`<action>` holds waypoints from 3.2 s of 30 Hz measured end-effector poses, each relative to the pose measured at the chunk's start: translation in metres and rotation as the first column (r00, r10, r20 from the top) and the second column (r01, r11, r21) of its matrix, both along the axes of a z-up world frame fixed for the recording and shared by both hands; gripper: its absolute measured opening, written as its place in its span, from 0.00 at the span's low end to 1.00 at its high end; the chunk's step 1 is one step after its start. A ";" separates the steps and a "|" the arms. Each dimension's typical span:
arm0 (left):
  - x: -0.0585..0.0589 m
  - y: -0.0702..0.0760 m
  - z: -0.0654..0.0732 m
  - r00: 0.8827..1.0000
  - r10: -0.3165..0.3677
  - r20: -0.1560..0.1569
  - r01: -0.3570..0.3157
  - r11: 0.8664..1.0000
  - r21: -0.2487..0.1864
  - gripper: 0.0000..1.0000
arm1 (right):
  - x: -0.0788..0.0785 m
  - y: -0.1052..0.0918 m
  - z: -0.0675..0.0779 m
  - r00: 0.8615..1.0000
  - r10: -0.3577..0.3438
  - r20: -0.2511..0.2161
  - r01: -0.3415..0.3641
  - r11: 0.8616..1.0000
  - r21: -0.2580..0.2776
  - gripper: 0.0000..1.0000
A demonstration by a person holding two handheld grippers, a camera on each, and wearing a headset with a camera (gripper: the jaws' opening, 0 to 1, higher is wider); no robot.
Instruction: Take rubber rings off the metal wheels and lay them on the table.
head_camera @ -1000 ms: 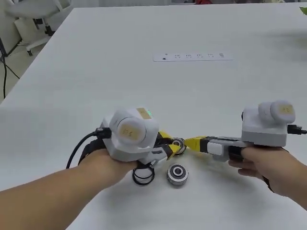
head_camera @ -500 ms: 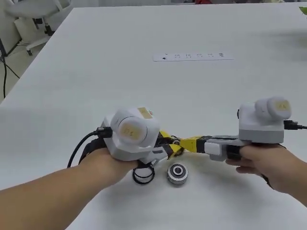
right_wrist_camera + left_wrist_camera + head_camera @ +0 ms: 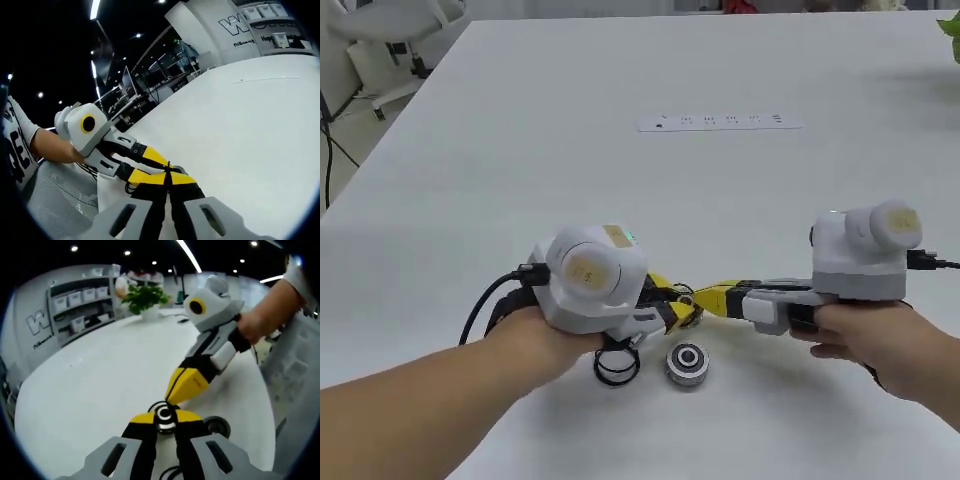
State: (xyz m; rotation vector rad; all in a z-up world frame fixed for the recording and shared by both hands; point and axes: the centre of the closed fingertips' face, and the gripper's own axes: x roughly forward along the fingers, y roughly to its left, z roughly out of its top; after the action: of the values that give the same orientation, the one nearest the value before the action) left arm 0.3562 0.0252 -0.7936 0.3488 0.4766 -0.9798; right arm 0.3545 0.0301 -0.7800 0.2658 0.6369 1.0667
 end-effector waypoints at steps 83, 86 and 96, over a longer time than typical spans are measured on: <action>-0.072 0.100 0.044 0.997 0.078 -0.006 -0.079 0.990 -0.120 0.64 | -0.062 0.058 -0.010 0.968 0.248 -0.031 -0.250 0.962 -0.110 0.09; -0.074 0.099 0.045 0.997 0.076 -0.006 -0.076 0.990 -0.119 0.64 | -0.061 0.054 -0.007 0.969 0.248 -0.016 -0.248 0.961 -0.117 0.12; -0.077 0.097 0.048 0.997 0.077 -0.008 -0.077 0.989 -0.123 0.64 | -0.058 0.047 0.007 0.968 0.244 0.063 -0.234 0.963 -0.133 0.23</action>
State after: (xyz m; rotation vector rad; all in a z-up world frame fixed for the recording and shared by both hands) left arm 0.2792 0.1219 -0.7456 0.2161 0.4270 -0.9302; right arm 0.2965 0.0768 -0.7734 0.0380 0.6731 1.2572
